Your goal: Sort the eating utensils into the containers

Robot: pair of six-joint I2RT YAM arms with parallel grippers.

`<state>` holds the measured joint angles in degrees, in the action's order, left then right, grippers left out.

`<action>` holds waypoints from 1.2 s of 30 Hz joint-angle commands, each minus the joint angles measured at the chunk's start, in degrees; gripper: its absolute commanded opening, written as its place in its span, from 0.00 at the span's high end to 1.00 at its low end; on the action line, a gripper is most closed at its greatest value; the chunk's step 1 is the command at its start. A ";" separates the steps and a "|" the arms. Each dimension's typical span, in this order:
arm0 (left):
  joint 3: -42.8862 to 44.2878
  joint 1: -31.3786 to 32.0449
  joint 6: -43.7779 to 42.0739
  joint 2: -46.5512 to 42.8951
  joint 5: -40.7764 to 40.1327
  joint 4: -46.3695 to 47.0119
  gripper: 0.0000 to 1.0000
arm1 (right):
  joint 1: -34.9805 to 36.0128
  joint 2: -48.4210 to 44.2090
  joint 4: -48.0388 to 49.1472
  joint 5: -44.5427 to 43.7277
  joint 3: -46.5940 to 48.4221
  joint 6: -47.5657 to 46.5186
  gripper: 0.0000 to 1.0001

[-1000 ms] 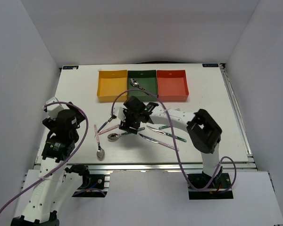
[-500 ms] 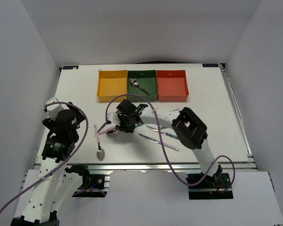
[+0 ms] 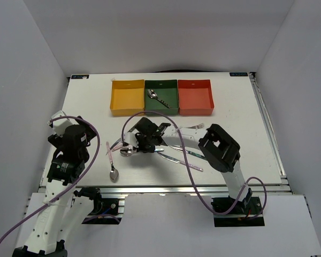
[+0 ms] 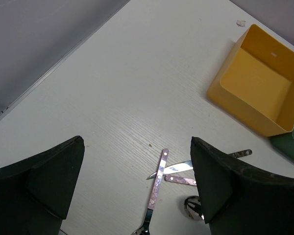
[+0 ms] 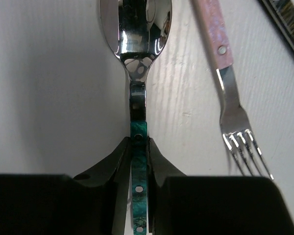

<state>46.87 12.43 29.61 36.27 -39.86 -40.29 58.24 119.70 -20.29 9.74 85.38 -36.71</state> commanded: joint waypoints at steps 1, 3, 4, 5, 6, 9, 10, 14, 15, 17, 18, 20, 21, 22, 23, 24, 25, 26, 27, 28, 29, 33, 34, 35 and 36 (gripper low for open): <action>0.76 -0.38 0.01 -0.50 -0.22 0.22 0.02 | 0.56 -5.78 3.50 -0.51 -2.59 -1.61 1.00; 0.85 -0.38 0.01 -0.59 -0.40 0.13 0.02 | 0.47 -9.73 4.73 0.37 -3.03 -1.87 1.00; 0.85 -0.38 0.01 -0.68 -0.40 0.13 0.02 | 0.30 -11.23 5.61 0.37 -3.99 -2.05 1.00; 0.85 -0.30 0.01 -0.85 -0.40 0.21 0.02 | 0.04 -14.20 6.57 0.63 -4.69 -1.96 1.00; 0.85 -0.38 0.10 -0.94 -0.48 0.22 0.02 | -1.18 -15.45 9.19 1.07 -5.14 -1.62 1.00; 0.77 -0.38 0.01 -1.03 -0.31 0.39 0.02 | -5.65 -16.61 11.94 1.16 -3.57 2.59 1.00; 0.68 -0.30 0.01 -0.94 -0.22 0.39 0.02 | -6.90 -15.99 12.47 1.25 -0.43 4.17 1.00; 0.77 -0.38 -0.16 -0.41 -0.05 0.48 0.02 | -12.17 -6.36 11.94 -7.22 12.56 13.65 1.00; 0.68 -0.30 -0.16 -0.24 0.21 0.48 0.02 | -14.10 -3.97 11.86 -10.15 15.92 15.33 1.00; 0.76 -0.38 -0.34 0.11 0.39 0.65 0.02 | -16.48 3.76 8.09 -11.42 27.30 17.80 1.00; 0.76 -0.30 -0.42 0.29 0.65 0.74 0.02 | -18.75 6.05 7.03 -10.45 30.60 18.07 1.00; 0.76 -0.30 -0.51 0.73 0.83 0.83 0.02 | -20.87 10.96 7.28 -8.61 36.23 17.64 1.00; 0.76 -0.30 -0.51 0.90 0.92 0.83 0.02 | -21.32 11.95 8.16 -9.03 36.95 17.38 1.00; 0.76 -0.30 -0.51 1.08 1.01 0.92 0.02 | -21.76 12.92 9.38 -9.30 37.48 17.11 1.00; 0.76 -0.38 -0.51 1.26 1.10 0.83 0.02 | -22.29 14.32 11.48 -9.47 37.83 17.11 1.00; 0.76 -0.38 -0.60 1.43 1.10 0.83 0.02 | -23.51 15.03 12.03 -9.30 39.14 17.46 1.00; 0.68 -0.38 -0.69 1.61 1.27 1.00 0.02 | -24.13 16.69 12.03 -8.34 40.03 18.33 1.00; 0.68 -0.38 -0.69 1.70 1.36 1.01 0.02 | -25.18 17.49 12.03 -8.24 41.08 18.86 1.00; 0.68 -0.38 -0.69 2.13 1.45 1.01 0.02 | -25.63 18.11 12.21 -8.24 41.96 19.13 1.00; 0.68 -0.30 -0.78 2.22 1.62 1.09 0.02 | -25.98 18.72 12.30 -7.55 41.88 19.48 1.00; 0.68 -0.38 -0.86 2.40 1.71 1.09 0.02 | -26.33 18.73 12.30 -7.37 41.62 19.57 1.00; 0.76 -0.38 -0.95 2.93 1.98 1.18 0.02 | -26.42 17.15 13.61 -7.63 36.53 19.48 0.79; 0.76 -0.30 -0.95 3.01 1.98 1.09 0.02 | -26.42 15.75 14.14 -7.89 34.78 19.92 0.73; 0.68 -0.30 -0.95 2.93 1.98 1.09 0.02 | -26.42 14.96 14.23 -8.24 34.24 20.10 0.68; 0.68 -0.30 -0.95 2.84 1.98 1.09 0.02 | -26.33 14.25 13.97 -8.50 33.97 20.27 0.56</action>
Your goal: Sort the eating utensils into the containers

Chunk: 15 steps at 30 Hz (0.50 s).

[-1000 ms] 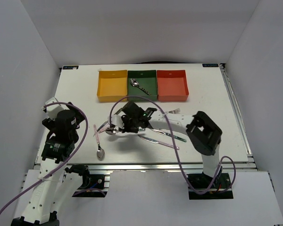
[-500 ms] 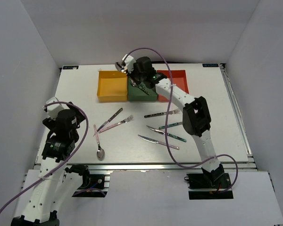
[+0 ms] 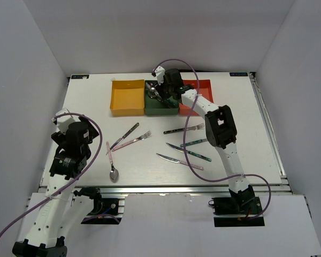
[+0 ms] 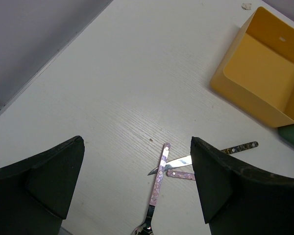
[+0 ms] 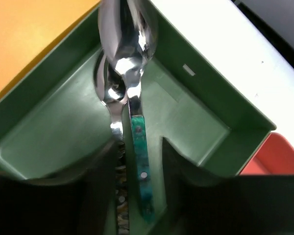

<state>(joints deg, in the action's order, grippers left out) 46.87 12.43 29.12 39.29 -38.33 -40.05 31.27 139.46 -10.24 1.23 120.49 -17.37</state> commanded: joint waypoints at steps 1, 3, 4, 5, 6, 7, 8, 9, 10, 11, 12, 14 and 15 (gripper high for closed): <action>0.76 -0.38 -0.39 -0.35 0.36 0.85 0.02 | 0.64 -7.17 2.78 -0.18 -0.70 1.19 0.51; 0.68 -0.38 -0.38 -0.53 0.18 0.77 0.02 | 0.72 -9.02 1.46 -0.44 -0.08 1.72 0.22; 0.68 -0.38 -0.30 -0.53 0.09 0.77 0.02 | 0.81 -11.12 0.67 -0.62 0.27 2.16 0.14; 0.76 -0.38 -0.30 -0.53 0.01 0.68 0.02 | 1.07 -12.27 -0.73 -0.88 0.45 2.94 0.11; 0.76 -0.38 -0.21 -0.53 0.01 0.76 0.02 | 1.43 -14.98 -1.36 -1.23 0.28 3.47 0.11; 0.68 -0.38 -0.21 -0.35 0.01 0.77 0.02 | 1.86 -16.40 -2.41 -5.50 -0.16 4.09 0.11; 0.59 -0.38 -0.30 0.26 0.96 1.20 0.02 | 3.17 -19.98 -3.03 -9.80 -2.25 5.83 0.11; 0.59 -0.38 -0.38 0.96 2.02 1.21 0.02 | 3.88 -20.01 -3.64 -9.85 -3.93 7.42 0.11; 1.28 -0.38 -0.30 1.92 3.07 0.77 0.02 | 4.50 -24.37 -4.26 -14.46 -5.94 9.43 0.11; 2.25 -0.30 0.23 5.07 3.78 -0.10 0.02 | 5.72 -27.11 -4.96 -16.16 -11.79 11.72 0.11; 3.56 -0.30 3.89 7.18 4.83 -4.12 0.02 | 6.00 -32.62 -4.79 -16.52 -15.68 16.53 0.11; 5.60 -0.38 7.77 13.32 7.63 -6.52 0.02 | 6.00 -38.79 -0.95 -10.75 -29.51 21.82 0.11; 4.90 -0.30 8.57 15.01 11.83 -5.75 0.02 | 6.00 -44.65 0.90 -5.77 -34.22 22.89 0.11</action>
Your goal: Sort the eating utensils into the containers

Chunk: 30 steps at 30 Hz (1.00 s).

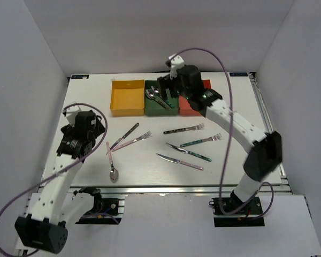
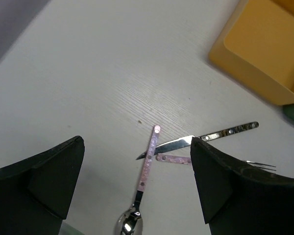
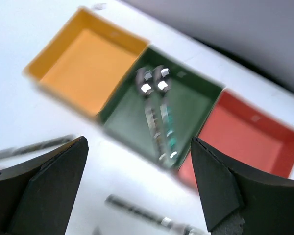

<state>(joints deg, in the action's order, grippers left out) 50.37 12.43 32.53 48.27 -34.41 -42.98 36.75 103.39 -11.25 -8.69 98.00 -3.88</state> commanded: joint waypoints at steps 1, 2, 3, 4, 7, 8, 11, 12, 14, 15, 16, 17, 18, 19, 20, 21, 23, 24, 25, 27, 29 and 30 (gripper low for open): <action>-0.86 -0.38 5.95 7.61 9.96 -1.59 0.02 | 0.51 -11.00 3.41 7.08 -15.78 10.37 0.11; -1.93 -0.38 7.18 9.37 11.72 -0.80 0.04 | 0.60 -13.20 4.29 9.46 -19.21 11.43 0.11; -3.16 -0.38 8.50 12.52 13.83 1.47 0.09 | 0.60 -16.26 4.56 13.48 -23.77 13.44 0.11; -4.39 -0.30 9.03 13.68 17.85 2.89 0.14 | 0.51 -17.34 4.39 15.17 -25.47 14.24 0.13; -10.36 -0.38 11.50 15.80 19.47 7.99 0.20 | 0.78 -20.68 3.78 19.32 -31.01 15.30 0.20; -12.73 -0.30 12.02 15.98 18.95 8.96 0.26 | 0.78 -21.47 3.77 19.76 -32.24 15.39 0.20; -15.03 -0.38 12.82 17.64 18.59 12.29 0.28 | 0.95 -23.85 4.04 20.90 -36.73 15.31 0.21; -16.26 -0.38 12.47 17.99 18.77 13.09 0.29 | 0.95 -24.81 4.30 21.43 -37.61 15.31 0.21; -17.23 -0.30 12.47 19.49 18.16 14.24 0.31 | 0.95 -25.52 5.09 21.96 -39.89 15.57 0.22; -18.28 -0.38 12.47 19.84 18.15 14.68 0.37 | 1.04 -26.05 5.44 22.48 -40.51 15.74 0.23; -18.90 -0.30 12.47 20.11 18.33 15.12 0.40 | 1.04 -26.22 5.79 22.66 -41.39 15.83 0.23; -19.51 -0.30 12.73 20.54 18.59 15.64 0.40 | 1.13 -26.40 5.88 22.75 -41.65 15.83 0.23; -20.04 -0.12 12.90 20.72 19.20 16.78 0.41 | 1.13 -26.58 5.88 22.92 -41.83 15.92 0.24; -21.00 0.05 13.08 20.90 19.21 17.14 0.41 | 1.22 -26.66 5.88 23.01 -42.01 15.92 0.24; -21.36 0.49 13.34 21.59 18.95 17.40 0.42 | 1.30 -26.58 6.06 23.10 -42.27 15.92 0.24; -21.54 0.58 13.52 21.95 18.51 17.75 0.43 | 1.30 -26.84 6.23 23.36 -42.45 16.01 0.24; -22.15 1.02 13.78 23.35 18.33 18.11 0.47 | 1.57 -27.28 7.02 23.54 -43.15 16.01 0.24; -22.33 1.28 13.87 23.71 18.07 18.20 0.50 | 1.74 -27.45 7.20 23.72 -43.33 16.18 0.24; -22.68 1.46 14.05 23.97 17.89 18.20 0.52 | 1.74 -27.54 7.20 23.72 -43.41 16.18 0.24; -23.21 1.81 14.40 23.89 17.89 18.37 0.65 | 1.92 -27.63 7.12 23.63 -43.50 16.36 0.22; -23.82 2.42 14.66 23.36 17.80 18.20 0.72 | 2.01 -27.72 7.20 23.80 -43.59 16.80 0.11; -24.00 2.60 15.01 22.66 17.72 18.02 0.74 | 2.01 -27.81 7.90 25.28 -43.77 17.15 0.11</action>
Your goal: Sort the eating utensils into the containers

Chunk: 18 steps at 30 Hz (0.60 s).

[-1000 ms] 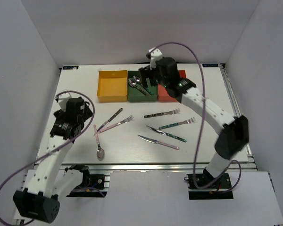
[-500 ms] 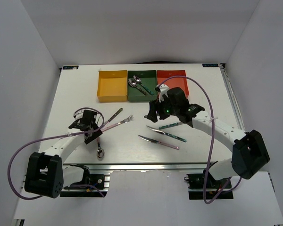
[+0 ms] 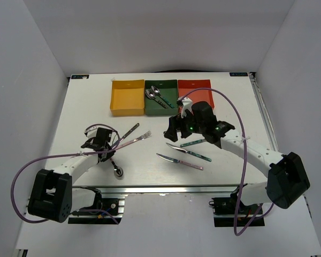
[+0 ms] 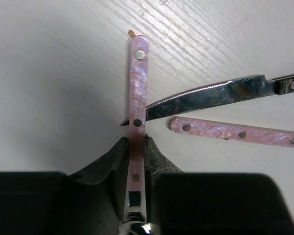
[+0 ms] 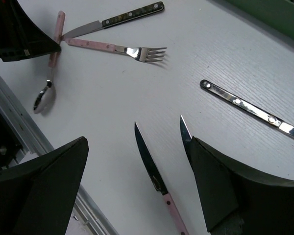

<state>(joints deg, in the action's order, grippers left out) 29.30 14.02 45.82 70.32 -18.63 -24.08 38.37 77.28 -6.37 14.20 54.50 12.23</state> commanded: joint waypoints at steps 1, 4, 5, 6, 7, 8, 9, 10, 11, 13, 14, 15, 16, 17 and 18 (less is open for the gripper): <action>-3.11 1.27 1.90 0.26 1.67 -1.06 0.76 | 0.30 -1.60 3.55 3.29 -0.45 1.74 0.11; -3.20 2.50 2.34 -0.45 1.58 -1.67 0.85 | 0.39 -1.78 5.75 7.06 -1.50 4.02 0.11; -3.11 3.11 2.43 -0.71 1.67 -2.29 0.88 | 0.39 -1.60 7.84 8.20 -1.85 4.73 0.11; -2.93 3.38 2.78 -1.15 1.76 -2.73 0.96 | 0.39 -1.51 8.65 9.70 -2.03 5.52 0.11; -2.76 3.73 3.04 -2.55 1.76 -2.99 1.00 | 0.82 -1.34 10.57 10.41 -2.64 6.31 0.11; -2.58 4.69 3.48 -3.52 1.67 -3.95 1.00 | 1.35 -0.73 11.63 10.24 -3.17 8.06 0.11; -2.23 5.05 3.74 -4.75 1.67 -4.48 1.00 | 3.10 -0.29 12.51 9.11 -3.26 8.77 0.11; -1.97 5.49 4.01 -6.06 1.76 -4.84 1.00 | 4.16 0.41 13.39 8.05 -3.09 9.47 0.11; -1.70 6.36 4.18 -8.95 3.41 -4.75 1.00 | 5.13 1.99 14.45 7.34 -3.08 11.57 0.11; -1.53 7.33 4.27 -12.39 5.70 -3.62 1.00 | 6.54 3.14 18.74 6.99 -4.31 15.61 0.11; -1.61 8.29 4.10 -15.62 7.02 -1.78 1.00 | 6.63 4.10 23.46 7.07 -5.71 20.33 0.14; -1.79 8.74 3.84 -17.22 9.55 -0.81 1.00 | 6.72 4.55 25.34 6.29 -6.24 22.55 0.14; -2.14 9.18 3.57 -18.54 10.80 0.33 1.00 | 7.15 5.07 26.92 5.67 -6.51 24.32 0.15; -2.23 9.79 3.40 -19.86 11.59 1.48 1.00 | 7.59 6.21 28.59 4.88 -6.16 25.81 0.16; -2.32 10.06 3.13 -22.14 12.73 1.84 1.00 | 8.47 6.83 29.22 3.31 -5.73 28.35 0.17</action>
<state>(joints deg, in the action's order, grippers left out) 27.29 22.96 48.97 52.40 -11.42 -25.91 45.78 82.67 13.15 20.38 48.82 31.35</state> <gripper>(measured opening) 0.254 0.840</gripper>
